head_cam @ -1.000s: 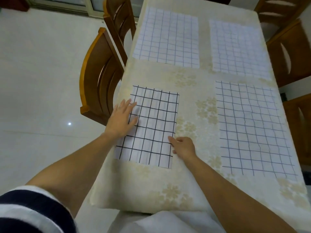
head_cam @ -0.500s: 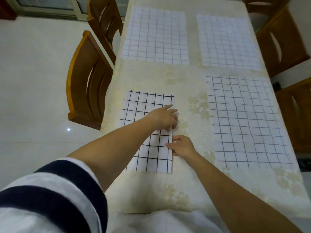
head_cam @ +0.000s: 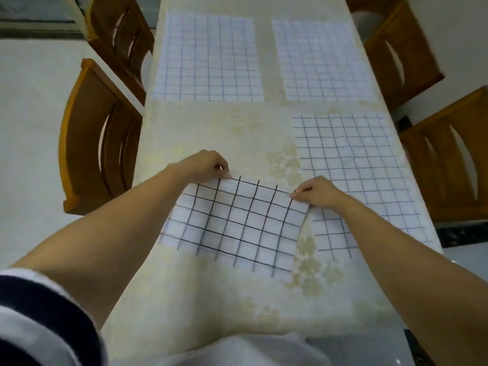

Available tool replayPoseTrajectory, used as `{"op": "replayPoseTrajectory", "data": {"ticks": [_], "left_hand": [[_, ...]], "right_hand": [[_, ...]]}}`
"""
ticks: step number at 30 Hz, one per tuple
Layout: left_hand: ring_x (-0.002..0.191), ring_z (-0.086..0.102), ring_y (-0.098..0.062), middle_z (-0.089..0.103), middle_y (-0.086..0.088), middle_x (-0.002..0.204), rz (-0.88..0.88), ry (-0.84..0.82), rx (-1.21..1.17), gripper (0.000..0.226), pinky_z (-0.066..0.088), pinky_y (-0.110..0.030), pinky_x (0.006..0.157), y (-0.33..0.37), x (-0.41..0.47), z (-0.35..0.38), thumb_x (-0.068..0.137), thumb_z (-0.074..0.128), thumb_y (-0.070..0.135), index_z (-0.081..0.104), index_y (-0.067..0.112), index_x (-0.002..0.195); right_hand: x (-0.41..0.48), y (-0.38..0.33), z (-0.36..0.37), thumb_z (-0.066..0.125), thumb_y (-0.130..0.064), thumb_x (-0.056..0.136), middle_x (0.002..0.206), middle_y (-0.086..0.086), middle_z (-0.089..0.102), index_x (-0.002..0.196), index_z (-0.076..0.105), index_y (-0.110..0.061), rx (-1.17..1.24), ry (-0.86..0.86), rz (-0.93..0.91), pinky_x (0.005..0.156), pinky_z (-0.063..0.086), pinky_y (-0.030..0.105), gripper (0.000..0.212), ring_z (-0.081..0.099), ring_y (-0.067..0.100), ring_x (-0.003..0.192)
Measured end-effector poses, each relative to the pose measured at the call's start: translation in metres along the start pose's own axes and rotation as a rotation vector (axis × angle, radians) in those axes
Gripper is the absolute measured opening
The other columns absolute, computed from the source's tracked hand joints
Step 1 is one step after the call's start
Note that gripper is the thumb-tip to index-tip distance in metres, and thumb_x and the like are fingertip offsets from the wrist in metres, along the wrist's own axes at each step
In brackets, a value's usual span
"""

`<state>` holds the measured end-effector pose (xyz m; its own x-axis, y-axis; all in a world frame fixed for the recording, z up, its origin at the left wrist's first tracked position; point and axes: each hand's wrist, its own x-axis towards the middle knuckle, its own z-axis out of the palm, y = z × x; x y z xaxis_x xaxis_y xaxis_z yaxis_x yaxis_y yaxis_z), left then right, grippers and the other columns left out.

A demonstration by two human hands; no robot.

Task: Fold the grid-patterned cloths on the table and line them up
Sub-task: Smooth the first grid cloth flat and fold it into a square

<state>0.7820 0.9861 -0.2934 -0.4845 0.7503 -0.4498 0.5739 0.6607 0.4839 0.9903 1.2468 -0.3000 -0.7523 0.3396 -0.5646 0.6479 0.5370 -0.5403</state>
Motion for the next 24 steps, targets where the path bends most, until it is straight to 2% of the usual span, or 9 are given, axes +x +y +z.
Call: {"op": "replayPoseTrajectory", "data": {"ticks": [5,7,10,12,13,15,18,20,24], "left_hand": [[0.101,0.064,-0.026,0.072,-0.004,0.109,-0.185,0.018,-0.128,0.02,0.052,-0.038,0.092,-0.042,-0.016,0.009,0.097,0.065,0.04,0.075,0.023,0.101],[0.101,0.064,-0.026,0.072,-0.006,0.11,-0.227,0.074,-0.145,0.023,0.051,-0.036,0.09,-0.054,-0.022,0.015,0.098,0.064,0.038,0.076,0.019,0.105],[0.094,0.063,-0.028,0.071,-0.01,0.107,-0.26,0.152,-0.114,0.029,0.05,-0.035,0.081,-0.065,-0.025,0.025,0.098,0.063,0.04,0.074,0.015,0.108],[0.097,0.064,-0.028,0.071,-0.009,0.112,-0.286,0.211,-0.119,0.028,0.051,-0.036,0.083,-0.069,-0.025,0.03,0.099,0.062,0.04,0.071,0.018,0.115],[0.104,0.063,-0.028,0.069,-0.007,0.119,-0.283,0.259,-0.069,0.031,0.05,-0.038,0.088,-0.07,-0.025,0.033,0.1,0.06,0.041,0.068,0.021,0.121],[0.123,0.055,-0.032,0.059,-0.008,0.138,-0.254,0.389,0.121,0.044,0.043,-0.045,0.103,-0.067,-0.025,0.043,0.1,0.056,0.045,0.056,0.023,0.138],[0.145,0.035,-0.035,0.043,-0.011,0.155,-0.162,0.554,0.227,0.055,0.026,-0.049,0.121,-0.042,-0.027,0.068,0.103,0.052,0.038,0.041,0.014,0.151],[0.152,0.023,-0.035,0.033,-0.011,0.162,-0.078,0.525,0.219,0.056,0.015,-0.051,0.125,-0.018,-0.025,0.093,0.105,0.045,0.031,0.034,0.01,0.155],[0.157,-0.007,-0.027,0.003,-0.004,0.171,-0.146,0.314,0.157,0.064,-0.006,-0.047,0.127,0.008,-0.02,0.136,0.107,0.03,0.036,0.007,0.014,0.163]], "right_hand": [[0.017,0.004,-0.013,0.073,-0.033,0.089,0.06,0.002,0.061,0.073,0.071,-0.012,0.113,0.121,0.043,0.07,0.049,0.033,0.026,0.057,0.017,0.06],[0.029,0.003,-0.009,0.072,-0.033,0.09,0.062,0.005,0.059,0.07,0.069,-0.011,0.123,0.17,0.043,0.073,0.051,0.036,0.03,0.057,0.02,0.064],[0.047,-0.001,0.001,0.068,-0.039,0.091,0.074,0.015,0.067,0.079,0.071,-0.004,-0.025,0.25,0.051,0.073,0.051,0.035,0.038,0.063,0.028,0.076],[0.053,-0.008,0.008,0.064,-0.04,0.092,0.085,0.014,0.067,0.088,0.071,-0.007,-0.092,0.324,0.04,0.073,0.05,0.034,0.034,0.065,0.032,0.086],[0.053,-0.013,0.013,0.063,-0.041,0.092,0.102,0.013,0.066,0.103,0.07,-0.013,-0.13,0.383,0.034,0.08,0.051,0.035,0.032,0.063,0.032,0.098],[0.052,-0.024,0.027,0.06,-0.045,0.094,0.142,0.013,0.044,0.14,0.049,-0.019,-0.255,0.494,-0.003,0.104,0.044,0.043,0.054,0.048,0.032,0.124],[0.042,-0.054,0.071,0.051,-0.037,0.1,0.157,0.015,0.03,0.154,0.029,-0.014,-0.424,0.547,-0.33,0.118,0.028,0.046,0.063,0.032,0.034,0.142],[0.037,-0.072,0.108,0.048,-0.029,0.101,0.159,0.015,0.03,0.155,0.028,-0.01,-0.497,0.472,-0.486,0.119,0.027,0.046,0.06,0.03,0.033,0.145],[0.036,-0.076,0.157,0.016,-0.034,0.104,0.166,0.008,0.012,0.158,0.012,-0.015,-0.571,0.294,-0.421,0.123,0.017,0.043,0.058,0.01,0.026,0.153]]}}
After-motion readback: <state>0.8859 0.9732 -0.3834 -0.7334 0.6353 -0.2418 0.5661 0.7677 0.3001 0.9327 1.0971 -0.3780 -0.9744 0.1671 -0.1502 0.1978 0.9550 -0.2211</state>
